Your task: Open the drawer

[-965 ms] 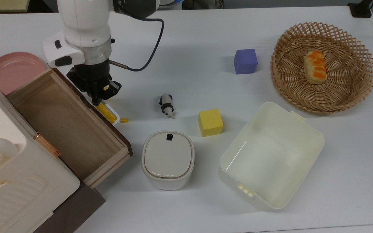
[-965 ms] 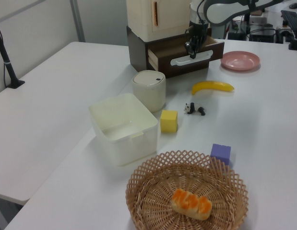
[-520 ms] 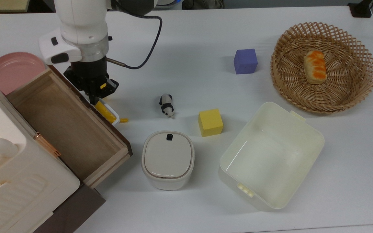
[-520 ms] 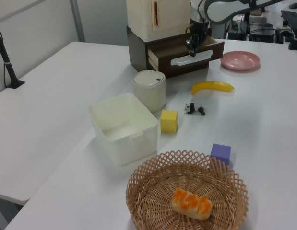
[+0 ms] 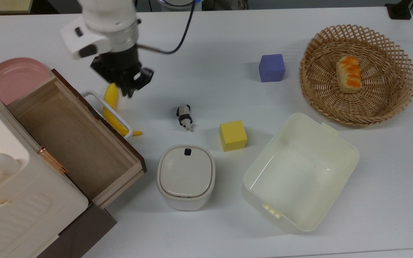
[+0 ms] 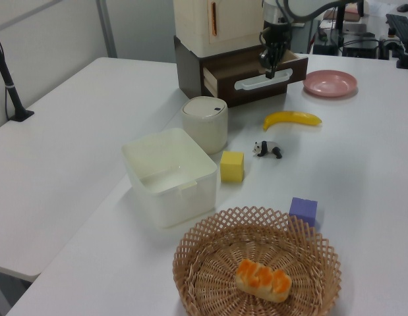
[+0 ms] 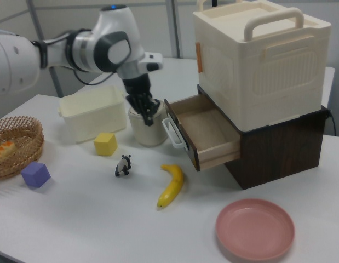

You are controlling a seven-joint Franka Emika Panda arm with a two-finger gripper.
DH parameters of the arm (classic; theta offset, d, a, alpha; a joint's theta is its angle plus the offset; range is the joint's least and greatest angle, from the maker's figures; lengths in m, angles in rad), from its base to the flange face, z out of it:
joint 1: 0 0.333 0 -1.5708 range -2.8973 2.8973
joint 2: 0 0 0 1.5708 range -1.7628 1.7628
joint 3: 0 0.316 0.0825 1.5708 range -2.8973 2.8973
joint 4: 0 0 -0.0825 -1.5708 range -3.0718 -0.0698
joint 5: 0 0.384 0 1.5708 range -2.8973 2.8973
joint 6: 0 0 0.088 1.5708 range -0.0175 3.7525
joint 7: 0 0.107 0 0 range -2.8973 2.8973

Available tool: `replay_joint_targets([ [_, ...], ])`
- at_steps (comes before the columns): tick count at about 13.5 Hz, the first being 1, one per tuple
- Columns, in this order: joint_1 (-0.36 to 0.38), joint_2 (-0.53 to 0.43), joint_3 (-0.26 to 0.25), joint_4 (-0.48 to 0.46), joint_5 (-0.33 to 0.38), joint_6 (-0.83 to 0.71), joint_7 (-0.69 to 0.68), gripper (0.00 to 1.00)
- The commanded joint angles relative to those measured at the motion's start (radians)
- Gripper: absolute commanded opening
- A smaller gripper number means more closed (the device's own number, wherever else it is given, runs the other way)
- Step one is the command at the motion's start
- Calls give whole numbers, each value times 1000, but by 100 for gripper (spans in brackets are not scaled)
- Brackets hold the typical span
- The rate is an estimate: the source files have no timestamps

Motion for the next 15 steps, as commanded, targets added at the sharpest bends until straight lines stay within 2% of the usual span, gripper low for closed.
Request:
replay_joint_targets([
  [1,37,-159,9,-98,37,-129,-138,88],
  [2,41,-181,8,-105,38,-141,-141,100],
  [12,45,-217,-6,-117,37,-193,-147,100],
  [15,88,-217,-49,-115,37,-190,-147,100],
])
